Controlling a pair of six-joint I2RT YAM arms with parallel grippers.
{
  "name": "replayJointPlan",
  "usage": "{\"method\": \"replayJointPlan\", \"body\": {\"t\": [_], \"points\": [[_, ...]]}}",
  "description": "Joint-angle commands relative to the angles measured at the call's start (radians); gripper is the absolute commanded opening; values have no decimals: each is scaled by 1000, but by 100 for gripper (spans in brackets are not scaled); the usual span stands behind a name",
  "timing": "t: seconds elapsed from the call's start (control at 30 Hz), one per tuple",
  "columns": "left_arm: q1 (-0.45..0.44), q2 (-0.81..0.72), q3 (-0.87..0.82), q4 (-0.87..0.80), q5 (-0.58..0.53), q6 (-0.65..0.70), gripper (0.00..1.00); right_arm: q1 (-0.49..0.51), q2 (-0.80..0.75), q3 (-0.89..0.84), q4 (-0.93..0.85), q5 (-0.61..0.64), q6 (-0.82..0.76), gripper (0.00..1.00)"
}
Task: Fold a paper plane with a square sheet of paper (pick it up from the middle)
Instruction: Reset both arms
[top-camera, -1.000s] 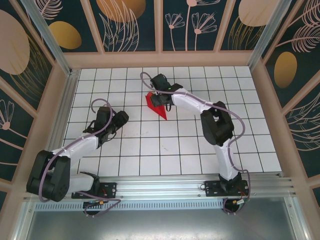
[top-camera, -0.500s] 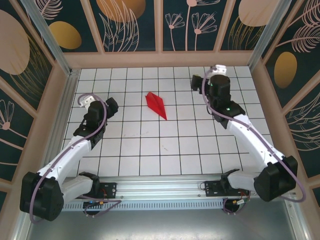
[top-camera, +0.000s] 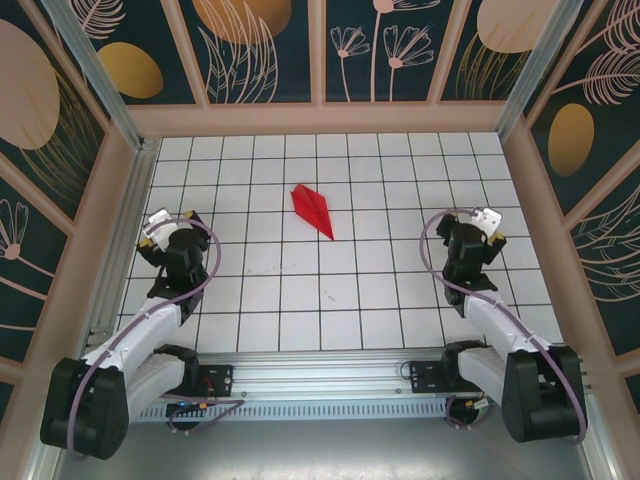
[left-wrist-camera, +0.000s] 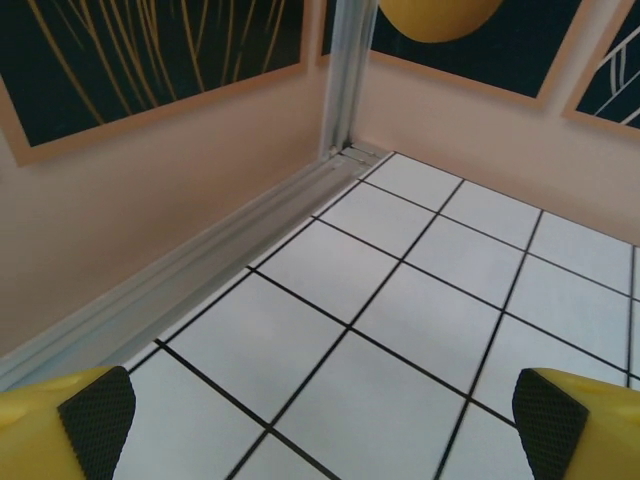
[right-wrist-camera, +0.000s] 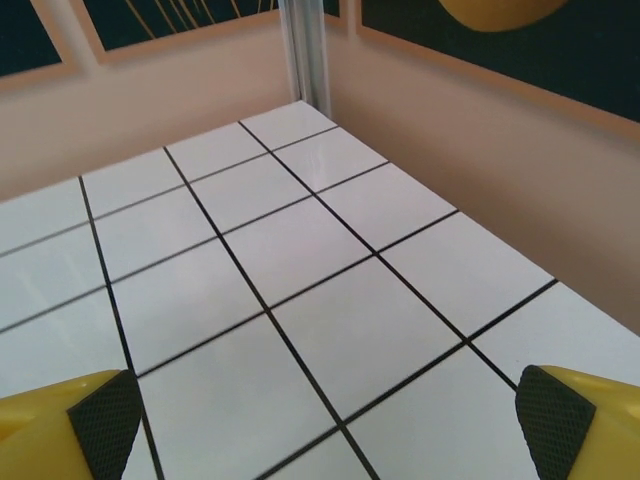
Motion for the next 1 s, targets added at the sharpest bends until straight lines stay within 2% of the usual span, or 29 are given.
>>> {"method": "replayJointPlan", "body": {"t": [0.0, 0.2, 0.4, 0.57, 0.77, 0.97], "points": [[22, 37, -61, 184, -14, 117, 98, -5, 43, -72, 228, 2, -61, 99], [98, 142, -104, 322, 95, 184, 99, -4, 172, -149, 456, -126, -131, 99], [141, 217, -177, 572, 263, 262, 99, -4, 245, -143, 571, -243, -185, 99], [166, 251, -201, 703, 384, 285, 98, -17, 293, -130, 636, -310, -200, 99], [183, 329, -203, 851, 477, 278, 98, -30, 352, -91, 647, -359, -207, 99], [200, 472, -197, 1000, 518, 284, 98, -93, 394, -134, 781, -411, -182, 99]]}}
